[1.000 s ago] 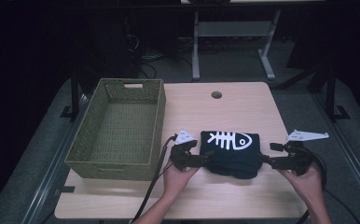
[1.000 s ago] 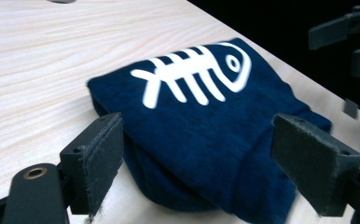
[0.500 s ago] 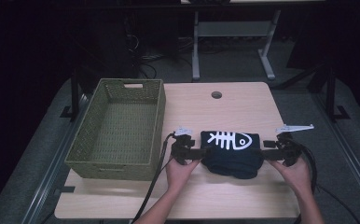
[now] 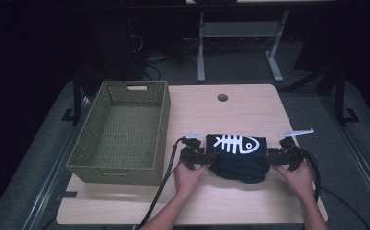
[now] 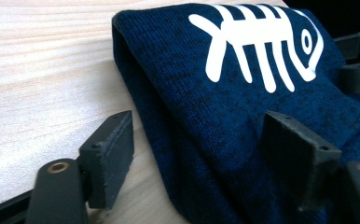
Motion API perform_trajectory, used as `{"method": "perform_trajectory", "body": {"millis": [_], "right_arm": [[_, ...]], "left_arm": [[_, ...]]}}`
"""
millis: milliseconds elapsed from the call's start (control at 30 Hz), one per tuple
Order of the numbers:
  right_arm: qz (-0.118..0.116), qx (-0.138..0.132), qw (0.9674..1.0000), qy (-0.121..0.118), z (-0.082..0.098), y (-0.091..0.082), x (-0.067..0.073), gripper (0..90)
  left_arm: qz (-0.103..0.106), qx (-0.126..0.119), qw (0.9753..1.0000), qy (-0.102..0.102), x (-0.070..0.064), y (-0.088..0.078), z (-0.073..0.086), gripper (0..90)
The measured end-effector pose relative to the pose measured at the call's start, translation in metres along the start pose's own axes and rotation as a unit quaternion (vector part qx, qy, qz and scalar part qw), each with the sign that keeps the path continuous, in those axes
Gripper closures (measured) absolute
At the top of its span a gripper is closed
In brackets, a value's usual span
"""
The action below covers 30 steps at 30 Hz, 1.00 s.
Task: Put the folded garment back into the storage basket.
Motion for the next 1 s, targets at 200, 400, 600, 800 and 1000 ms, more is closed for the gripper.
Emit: {"method": "perform_trajectory", "body": {"millis": [200,400,600,800,1000], "right_arm": [[-0.003,0.005,1.0,0.004,0.0025,0.0068,0.0,38.1],[-0.003,0.002,0.9999,0.01,0.0054,0.0076,-0.0029,44.8],[-0.006,0.006,0.9996,0.029,0.008,0.0065,-0.0074,44.5],[-0.014,0.005,0.9997,0.018,0.0086,0.0096,-0.0019,62.0],[-0.02,-0.001,0.9997,0.016,0.0075,0.0072,0.0013,69.2]], "left_arm": [[0.014,0.004,0.9999,0.001,-0.0032,0.0017,0.0013,35.1],[0.021,0.012,0.9997,0.006,-0.0038,0.002,0.0024,41.9],[0.018,0.013,0.9997,0.013,-0.0043,0.0024,0.003,44.3],[0.03,0.013,0.9994,0.012,-0.0073,0.0023,0.003,55.4],[0.038,0.011,0.9991,0.013,-0.0093,0.0008,0.0019,64.3]]}}
Point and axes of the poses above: each handheld gripper's, and its own axes: y roughly forward along the jaws, z roughly out of its underside, x roughly to its left, the point moved 10 cm from there along y, roughly forward along the jaws, and after that the axes turned 4 degrees about -y, right-handed, at the moved point
